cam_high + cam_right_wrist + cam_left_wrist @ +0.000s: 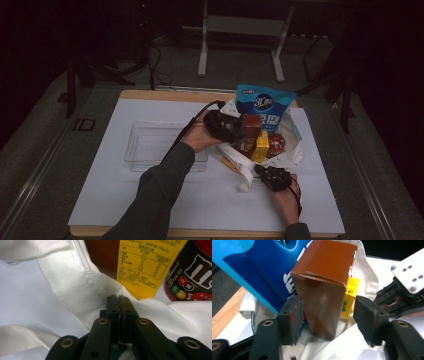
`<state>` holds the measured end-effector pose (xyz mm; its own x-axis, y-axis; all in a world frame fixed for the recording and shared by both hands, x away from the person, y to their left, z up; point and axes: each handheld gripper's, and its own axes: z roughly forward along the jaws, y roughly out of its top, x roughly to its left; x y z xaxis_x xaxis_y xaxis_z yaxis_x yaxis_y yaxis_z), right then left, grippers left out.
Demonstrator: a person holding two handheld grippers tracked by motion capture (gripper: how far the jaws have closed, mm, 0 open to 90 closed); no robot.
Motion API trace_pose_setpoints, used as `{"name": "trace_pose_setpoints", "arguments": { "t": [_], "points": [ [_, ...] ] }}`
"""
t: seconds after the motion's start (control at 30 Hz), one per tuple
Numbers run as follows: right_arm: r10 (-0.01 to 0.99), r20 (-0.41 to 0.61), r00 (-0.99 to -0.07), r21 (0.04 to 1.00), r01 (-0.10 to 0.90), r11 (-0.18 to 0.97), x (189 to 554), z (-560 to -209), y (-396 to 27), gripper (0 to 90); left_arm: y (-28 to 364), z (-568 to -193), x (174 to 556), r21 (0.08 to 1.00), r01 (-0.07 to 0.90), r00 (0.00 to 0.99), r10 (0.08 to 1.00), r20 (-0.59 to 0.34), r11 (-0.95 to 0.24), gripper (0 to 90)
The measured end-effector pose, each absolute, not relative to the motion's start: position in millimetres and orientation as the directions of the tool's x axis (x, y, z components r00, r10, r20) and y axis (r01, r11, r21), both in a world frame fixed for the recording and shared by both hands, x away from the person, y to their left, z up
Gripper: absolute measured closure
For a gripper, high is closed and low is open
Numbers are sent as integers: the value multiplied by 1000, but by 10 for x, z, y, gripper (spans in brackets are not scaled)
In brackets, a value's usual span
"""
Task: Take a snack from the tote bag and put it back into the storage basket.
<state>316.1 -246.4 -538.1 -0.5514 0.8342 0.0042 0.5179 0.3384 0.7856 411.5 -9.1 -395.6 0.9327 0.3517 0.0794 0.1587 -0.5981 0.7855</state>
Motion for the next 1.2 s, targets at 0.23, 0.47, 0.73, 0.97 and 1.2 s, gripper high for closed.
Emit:
{"name": "trace_pose_setpoints", "arguments": {
  "t": [0.23, 0.47, 0.73, 0.97, 1.2],
  "points": [
    [833, 7, -553, 785, 519, 338, 3163, -5381, -2468, 880, -106, -3979, 4225, 844, 173, 942, 336, 8, -507, 298],
    [833, 22, -553, 785, 526, 328, 3168, -5381, -2479, 879, -211, -4027, 4299, 842, 186, 942, 336, -6, -506, 254],
    [831, 31, -555, 785, 529, 324, 3172, -5381, -2486, 878, -266, -4115, 4386, 869, 229, 941, 330, -80, -440, 245],
    [832, 28, -554, 784, 528, 326, 3171, -5381, -2485, 878, -358, -4169, 4395, 878, 225, 945, 314, -91, -423, 263],
    [832, 31, -554, 784, 529, 324, 3172, -5381, -2486, 878, -392, -4172, 4348, 880, 198, 950, 304, -64, -432, 318]
  ]
}}
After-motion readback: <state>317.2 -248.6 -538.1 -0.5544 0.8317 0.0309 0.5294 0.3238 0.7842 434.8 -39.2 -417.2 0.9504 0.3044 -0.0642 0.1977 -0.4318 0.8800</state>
